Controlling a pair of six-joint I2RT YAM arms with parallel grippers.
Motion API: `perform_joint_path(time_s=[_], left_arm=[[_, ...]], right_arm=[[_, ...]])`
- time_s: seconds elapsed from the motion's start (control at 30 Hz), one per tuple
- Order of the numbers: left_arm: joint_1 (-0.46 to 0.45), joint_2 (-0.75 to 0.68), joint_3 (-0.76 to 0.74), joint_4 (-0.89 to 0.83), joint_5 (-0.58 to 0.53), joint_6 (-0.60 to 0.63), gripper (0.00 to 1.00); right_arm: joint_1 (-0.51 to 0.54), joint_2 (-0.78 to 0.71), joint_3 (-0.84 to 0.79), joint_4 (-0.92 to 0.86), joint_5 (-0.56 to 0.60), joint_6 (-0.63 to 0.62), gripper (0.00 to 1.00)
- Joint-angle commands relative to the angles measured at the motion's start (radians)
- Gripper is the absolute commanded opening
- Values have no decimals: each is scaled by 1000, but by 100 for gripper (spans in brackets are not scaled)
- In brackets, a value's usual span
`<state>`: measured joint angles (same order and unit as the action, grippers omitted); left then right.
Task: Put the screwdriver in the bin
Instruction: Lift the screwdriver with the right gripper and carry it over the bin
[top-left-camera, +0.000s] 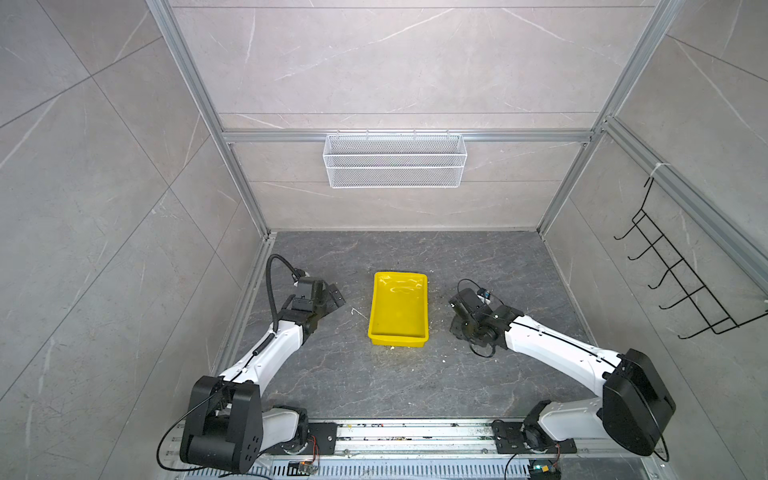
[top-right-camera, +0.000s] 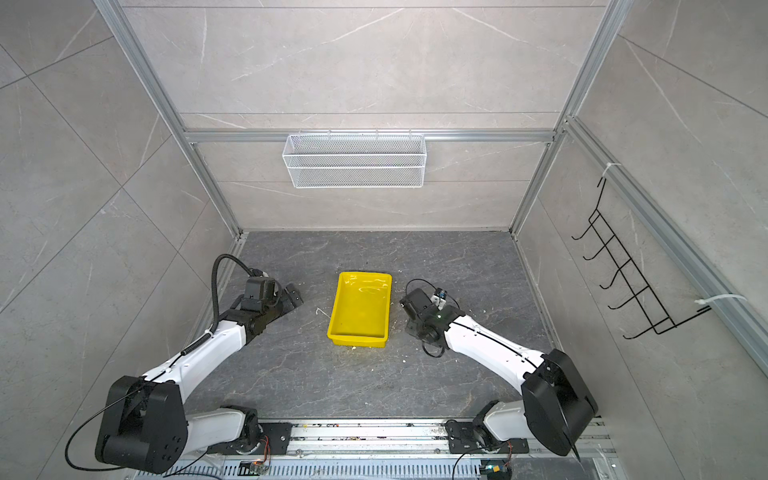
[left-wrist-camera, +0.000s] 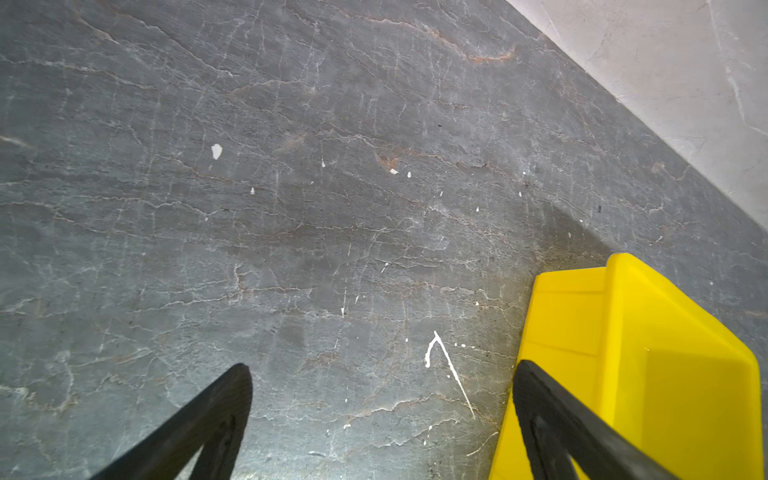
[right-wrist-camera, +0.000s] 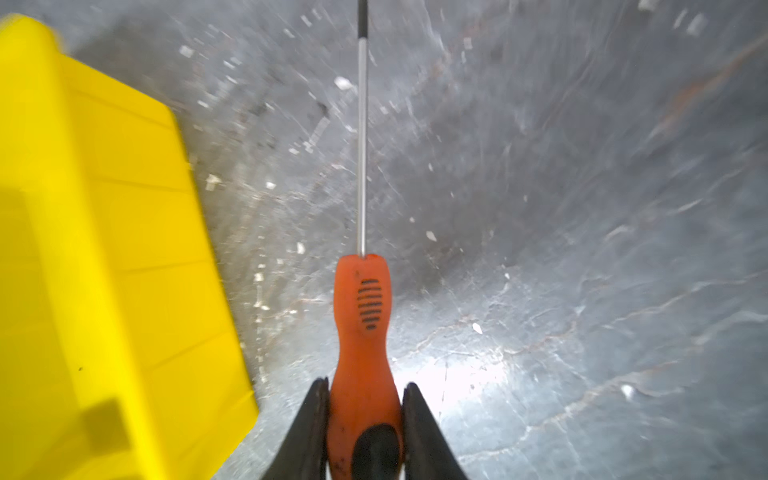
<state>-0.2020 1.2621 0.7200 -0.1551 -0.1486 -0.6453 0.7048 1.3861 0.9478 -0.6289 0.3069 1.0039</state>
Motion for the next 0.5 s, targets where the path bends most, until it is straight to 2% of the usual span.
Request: perform_joint_path(time_s=[0.0,0.13,0.23,0.37,0.47], left_arm=[[5,-26,-37,55,-12,-22,100],[13,-19,-54,108,40,-14,100],[13,-22,-54,105,28,-14,100],[15,-28,-53,96,15,-9,100],[18,-28,-41,74,-15,1,100]], right_arm=[[99,73,173,-156,211,-61,22],[216,256,422,-212,287,-111,22],[273,394,576,-189,284,-148,23],[289,559,711,-133,166,-140,23],[287,640,746,-70,60,-109,24]])
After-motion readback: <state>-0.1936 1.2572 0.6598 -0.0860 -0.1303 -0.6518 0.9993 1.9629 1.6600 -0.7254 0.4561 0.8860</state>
